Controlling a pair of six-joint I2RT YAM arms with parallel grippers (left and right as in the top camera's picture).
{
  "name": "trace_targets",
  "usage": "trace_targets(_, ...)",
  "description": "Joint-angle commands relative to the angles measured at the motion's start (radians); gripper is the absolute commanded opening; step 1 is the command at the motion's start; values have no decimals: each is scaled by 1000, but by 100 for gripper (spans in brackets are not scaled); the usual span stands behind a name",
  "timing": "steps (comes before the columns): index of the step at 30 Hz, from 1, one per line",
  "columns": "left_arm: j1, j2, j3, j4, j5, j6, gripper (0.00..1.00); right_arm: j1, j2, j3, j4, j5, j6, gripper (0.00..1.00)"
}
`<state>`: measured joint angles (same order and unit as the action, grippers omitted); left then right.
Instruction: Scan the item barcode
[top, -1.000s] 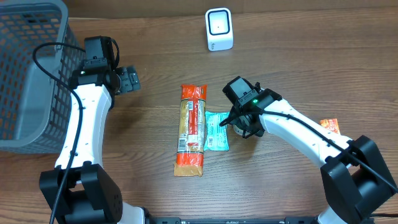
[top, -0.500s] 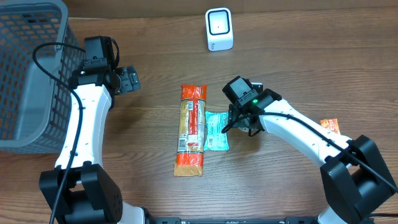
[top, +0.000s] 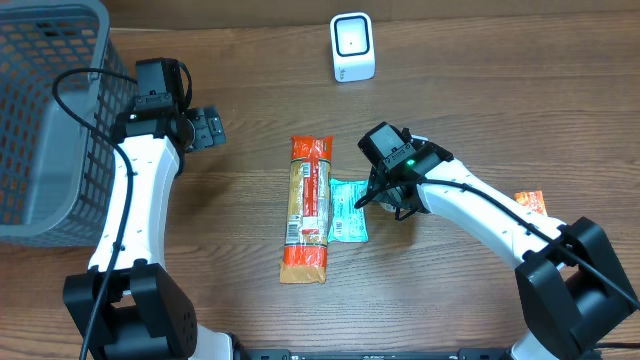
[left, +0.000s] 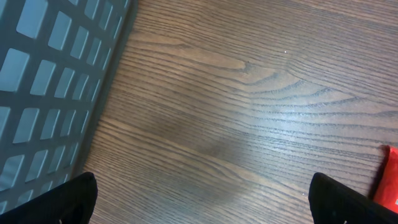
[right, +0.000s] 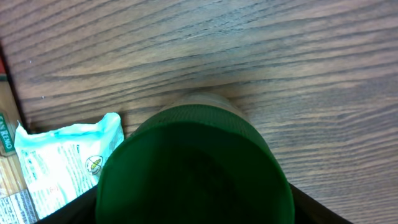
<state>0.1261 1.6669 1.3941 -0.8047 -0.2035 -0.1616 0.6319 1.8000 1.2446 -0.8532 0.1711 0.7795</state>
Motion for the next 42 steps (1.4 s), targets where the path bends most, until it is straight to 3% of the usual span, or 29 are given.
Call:
trace_targets(1,-3,1,16,0,-6,-3,100,1,-3,11,3,-15,17,67)
trace_targets(4,-3,1,16,0,-6,-3,100,1,-3,11,17,-15,-55,63)
trace_targets(12,-3,1,16,0,-6,-3,100,1,-3,11,32,-15,-341,65)
trace_targets(17,-3,1,16,0,-6,-3,100,1,-3,11,31,-15,-440,84)
trace_targets(19,-3,1,16,0,-6,-3,100,1,-3,11,32,-14,-444,90)
trace_targets(23,-3,1,16,0,-6,-3,100,1,-3,11,34,-15,-415,92)
trace_targets(30,-3,1,16,0,-6,-3,100,1,-3,11,16,-19,-39,81)
trace_targets(37,-3,1,16,0,-6,-3,100,1,-3,11,10,-13,-33,71)
trace_targets(42,-3,1,16,0,-6,-3,100,1,-3,11,18,-11,-200,67)
